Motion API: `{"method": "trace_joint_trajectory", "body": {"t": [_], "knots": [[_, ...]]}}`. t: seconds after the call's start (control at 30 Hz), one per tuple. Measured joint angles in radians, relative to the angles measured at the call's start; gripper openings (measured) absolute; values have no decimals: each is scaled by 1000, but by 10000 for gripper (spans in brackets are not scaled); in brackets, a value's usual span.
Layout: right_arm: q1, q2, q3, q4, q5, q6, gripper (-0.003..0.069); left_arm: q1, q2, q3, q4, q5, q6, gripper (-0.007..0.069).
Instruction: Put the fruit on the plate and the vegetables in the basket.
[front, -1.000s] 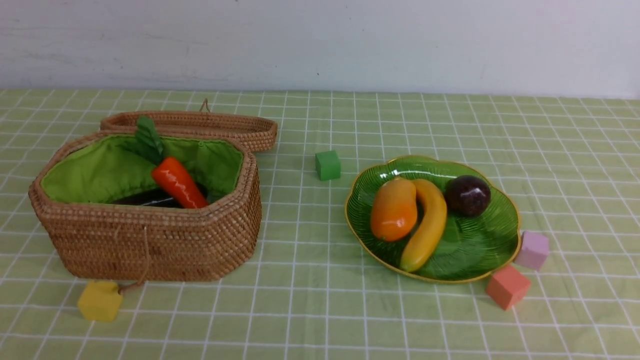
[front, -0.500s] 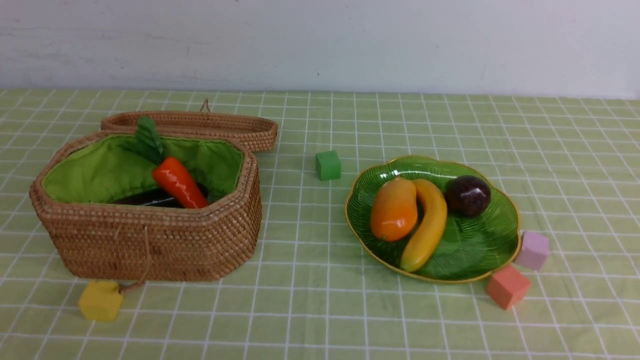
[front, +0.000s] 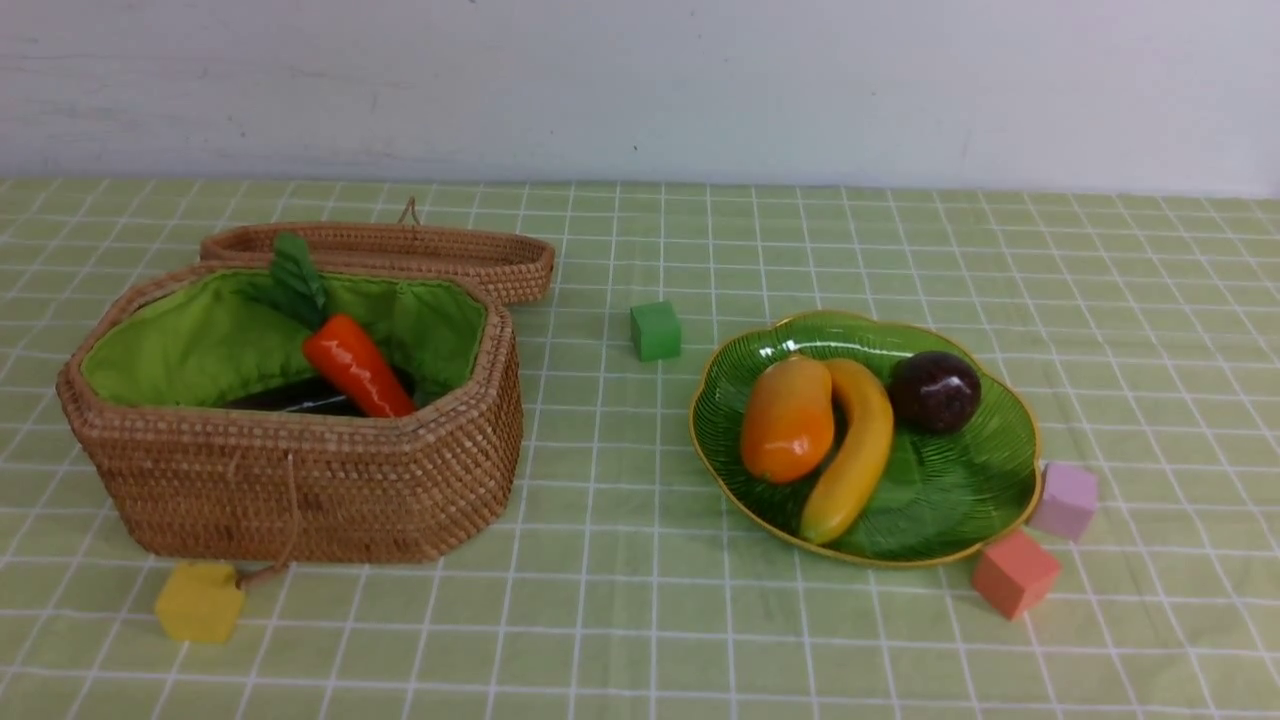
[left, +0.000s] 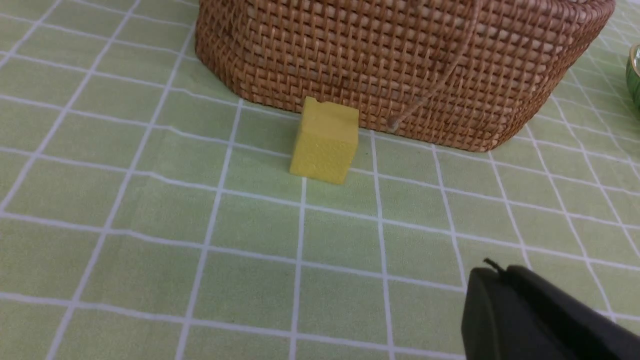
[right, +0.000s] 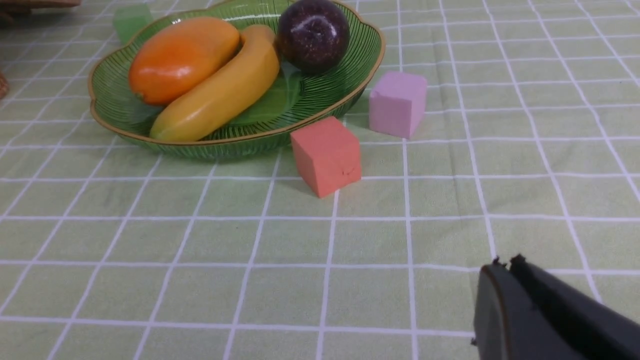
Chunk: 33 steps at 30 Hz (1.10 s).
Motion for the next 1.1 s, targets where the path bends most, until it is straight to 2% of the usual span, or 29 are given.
{"method": "trace_joint_trajectory", "body": {"t": [1.1], "knots": [[0,0,0,0,0,-1,50,0,0,1,-1,-5,-3,-1]]}}
